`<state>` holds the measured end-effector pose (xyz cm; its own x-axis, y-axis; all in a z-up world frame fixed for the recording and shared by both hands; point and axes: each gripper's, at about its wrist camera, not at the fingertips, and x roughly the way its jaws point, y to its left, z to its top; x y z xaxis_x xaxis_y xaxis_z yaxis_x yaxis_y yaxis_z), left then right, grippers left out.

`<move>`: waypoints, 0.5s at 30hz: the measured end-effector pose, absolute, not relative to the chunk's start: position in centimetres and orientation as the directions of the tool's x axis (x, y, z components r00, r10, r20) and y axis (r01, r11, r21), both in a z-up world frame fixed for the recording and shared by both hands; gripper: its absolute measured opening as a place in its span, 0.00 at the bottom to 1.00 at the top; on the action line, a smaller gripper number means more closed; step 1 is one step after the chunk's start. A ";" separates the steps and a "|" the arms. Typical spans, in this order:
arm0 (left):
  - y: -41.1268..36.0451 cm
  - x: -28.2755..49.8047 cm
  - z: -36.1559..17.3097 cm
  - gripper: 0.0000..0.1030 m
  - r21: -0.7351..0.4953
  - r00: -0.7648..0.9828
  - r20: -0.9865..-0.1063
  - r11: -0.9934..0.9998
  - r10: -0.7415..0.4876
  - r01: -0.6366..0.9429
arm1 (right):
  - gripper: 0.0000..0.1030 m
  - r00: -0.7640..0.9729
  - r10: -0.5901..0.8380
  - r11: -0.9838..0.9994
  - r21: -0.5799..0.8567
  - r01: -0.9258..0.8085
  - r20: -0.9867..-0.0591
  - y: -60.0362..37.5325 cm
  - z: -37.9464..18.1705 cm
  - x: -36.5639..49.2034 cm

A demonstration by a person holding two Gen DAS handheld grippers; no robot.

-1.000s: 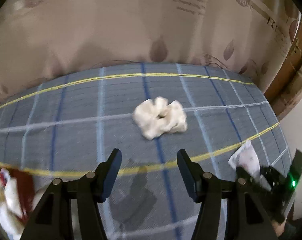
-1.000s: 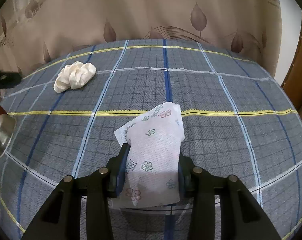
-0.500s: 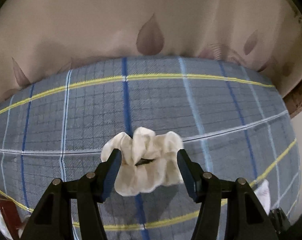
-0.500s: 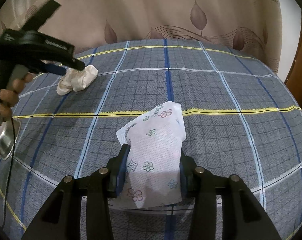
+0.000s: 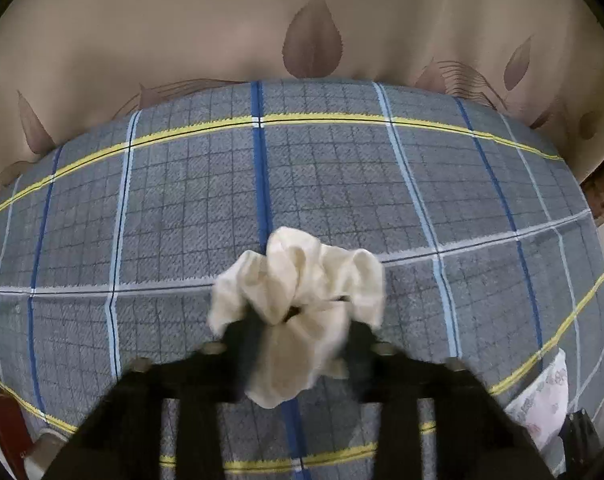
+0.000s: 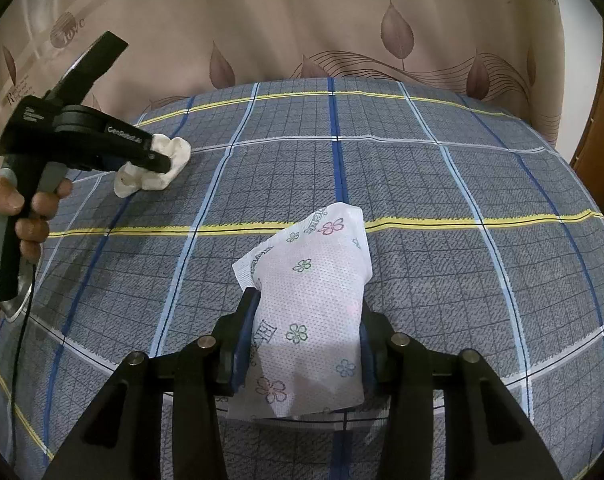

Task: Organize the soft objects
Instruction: 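Grasp the cream scrunched satin cloth with the left tool while the right tool holds the pad, then carry the cream cloth with the left tool into the tray and release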

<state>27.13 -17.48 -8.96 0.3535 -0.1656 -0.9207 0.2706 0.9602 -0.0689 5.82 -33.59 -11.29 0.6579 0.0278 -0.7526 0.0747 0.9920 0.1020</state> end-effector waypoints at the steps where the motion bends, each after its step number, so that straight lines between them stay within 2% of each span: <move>1: -17.4 26.9 -8.9 0.21 -0.071 0.351 -0.922 0.961 -0.166 0.268 | 0.41 0.658 0.027 0.992 0.101 0.075 -0.753 -33.6 -11.3 5.8; 5: -17.0 25.9 -8.3 0.17 -0.072 0.352 -0.921 0.962 -0.165 0.263 | 0.42 0.657 0.026 0.992 0.099 0.075 -0.753 -33.6 -11.3 5.8; 15: -15.5 20.5 -5.5 0.15 -0.087 0.346 -0.918 0.950 -0.193 0.300 | 0.46 0.646 -0.012 0.997 0.038 0.064 -0.764 -32.7 -11.4 6.1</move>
<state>20.51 -15.47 -5.46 0.3455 -0.1934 -0.9183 0.3003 0.9499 -0.0870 6.10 -32.68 -11.38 0.6456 -0.0119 -0.7636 0.0635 0.9972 0.0382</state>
